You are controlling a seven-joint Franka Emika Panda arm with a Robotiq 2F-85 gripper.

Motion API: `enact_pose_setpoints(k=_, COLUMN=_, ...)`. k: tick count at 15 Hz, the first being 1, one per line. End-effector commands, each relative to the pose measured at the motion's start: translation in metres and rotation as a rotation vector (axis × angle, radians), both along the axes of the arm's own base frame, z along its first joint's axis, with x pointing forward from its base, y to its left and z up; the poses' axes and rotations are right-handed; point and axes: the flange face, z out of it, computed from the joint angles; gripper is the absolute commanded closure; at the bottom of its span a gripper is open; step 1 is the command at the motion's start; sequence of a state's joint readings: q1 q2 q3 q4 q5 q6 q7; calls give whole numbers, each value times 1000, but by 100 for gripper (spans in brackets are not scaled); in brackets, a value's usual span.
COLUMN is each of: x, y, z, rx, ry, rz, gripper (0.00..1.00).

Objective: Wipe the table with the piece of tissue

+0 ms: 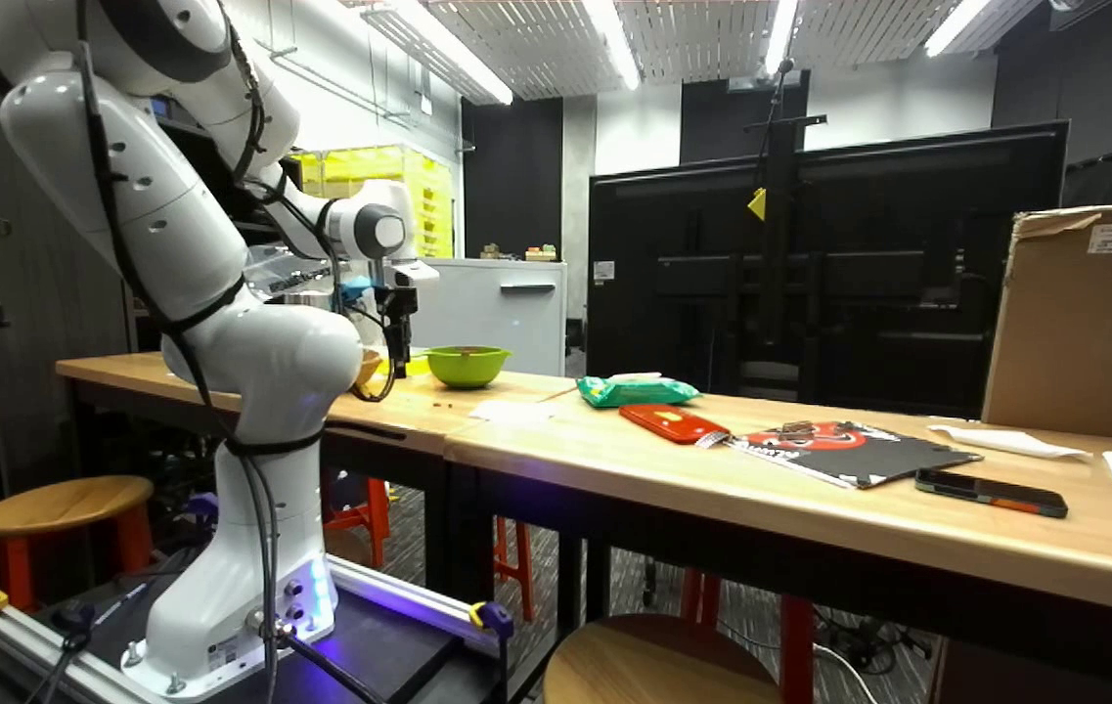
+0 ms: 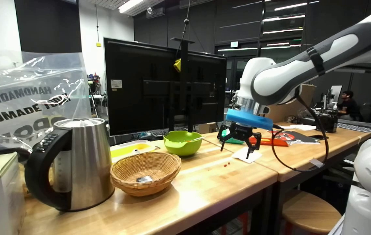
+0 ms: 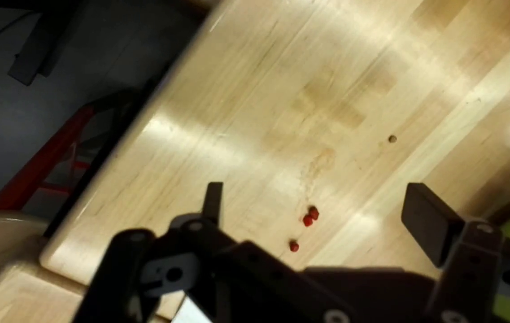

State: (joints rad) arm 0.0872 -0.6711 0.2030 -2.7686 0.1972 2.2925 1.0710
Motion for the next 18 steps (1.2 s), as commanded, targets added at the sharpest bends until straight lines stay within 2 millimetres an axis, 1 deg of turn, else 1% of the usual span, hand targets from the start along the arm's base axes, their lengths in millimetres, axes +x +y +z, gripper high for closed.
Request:
enact_pose_setpoints(k=1, x=-15, y=-32, z=21, rx=-17, ry=29, rz=48, gripper=0)
enact_pose_setpoints(k=2, x=-19, y=-42, z=26, rx=-17, ry=52, rz=65, gripper=0)
enact_pose_setpoints(k=3, x=-26, y=-57, z=29, rx=-16, ry=80, rz=75, gripper=0)
enact_pose_setpoints(k=7, x=-50, y=-120, z=42, rx=11, ry=146, rz=95, gripper=0)
enact_pose_setpoints(k=10, x=-56, y=-158, z=47, rx=26, ry=138, rz=121, gripper=0)
enact_pose_setpoints(k=12, x=-51, y=-172, z=49, rx=34, ry=117, rz=152, gripper=0)
enact_pose_setpoints(k=14, x=-43, y=-173, z=50, rx=37, ry=100, rz=197, gripper=0)
enact_pose_setpoints(k=15, x=-52, y=-170, z=46, rx=34, ry=108, rz=159, gripper=0)
enact_pose_setpoints(k=18, x=-52, y=-170, z=45, rx=33, ry=112, rz=160, gripper=0)
